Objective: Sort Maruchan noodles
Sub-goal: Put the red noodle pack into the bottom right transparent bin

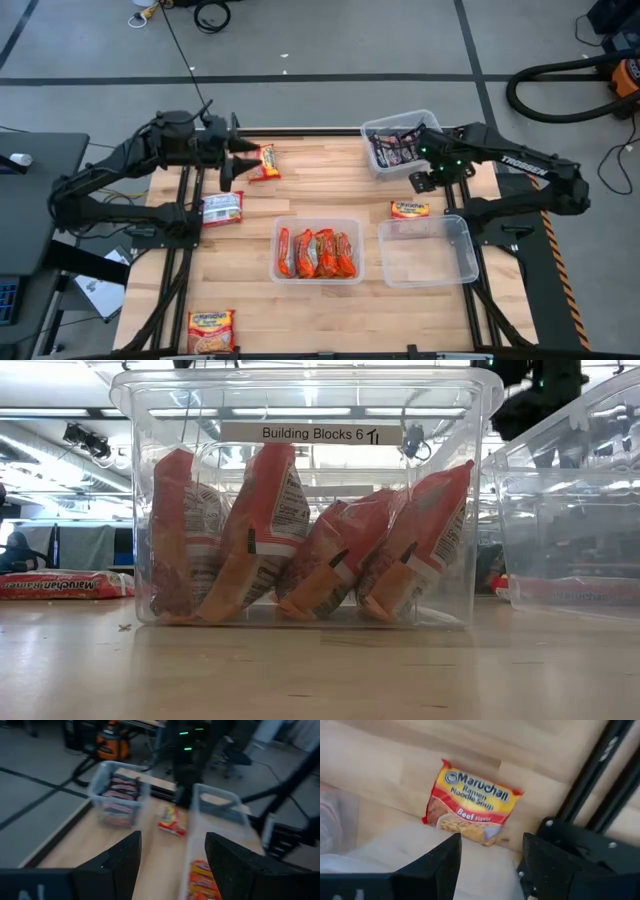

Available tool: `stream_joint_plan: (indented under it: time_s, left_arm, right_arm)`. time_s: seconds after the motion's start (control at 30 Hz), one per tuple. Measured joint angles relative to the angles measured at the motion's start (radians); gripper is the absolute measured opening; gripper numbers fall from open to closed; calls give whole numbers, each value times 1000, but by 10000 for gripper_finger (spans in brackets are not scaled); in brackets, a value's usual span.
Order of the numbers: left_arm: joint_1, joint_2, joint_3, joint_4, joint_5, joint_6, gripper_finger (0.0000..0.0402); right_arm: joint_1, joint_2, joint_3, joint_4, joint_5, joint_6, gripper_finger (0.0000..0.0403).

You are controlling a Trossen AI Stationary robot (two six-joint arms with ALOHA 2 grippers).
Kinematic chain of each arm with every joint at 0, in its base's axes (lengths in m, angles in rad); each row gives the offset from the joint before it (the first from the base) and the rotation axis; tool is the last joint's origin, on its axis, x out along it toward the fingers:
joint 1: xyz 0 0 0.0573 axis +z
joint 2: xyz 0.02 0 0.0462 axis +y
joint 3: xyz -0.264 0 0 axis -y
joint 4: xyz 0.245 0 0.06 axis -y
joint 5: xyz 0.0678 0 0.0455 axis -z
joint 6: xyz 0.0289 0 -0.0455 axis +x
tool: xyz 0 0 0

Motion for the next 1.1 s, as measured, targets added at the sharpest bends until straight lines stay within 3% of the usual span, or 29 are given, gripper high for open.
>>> stream_joint_plan:
  time_s: [0.13,0.3,0.4,0.67,0.8,1.1]
  left_arm:
    - [-81,-3,0,1,0,0,222]
    - [-148,-13,0,-11,-7,-24,222]
    - [-174,-16,0,-35,-10,-60,222]
    - [-234,-17,0,-123,-129,-157,222]
    - [-256,-22,0,-135,-187,-180,222]
    - [-267,-24,0,-136,-193,-219,222]
  right_arm:
    - [-57,1,-145,137,-91,-57,217]
    - [-74,1,-331,435,-188,-98,217]
    - [-63,8,-385,538,-163,-48,216]
    - [-8,93,-399,555,-105,101,207]
    - [1,161,-399,574,-88,-88,210]
    - [0,185,-399,629,-108,-631,225]
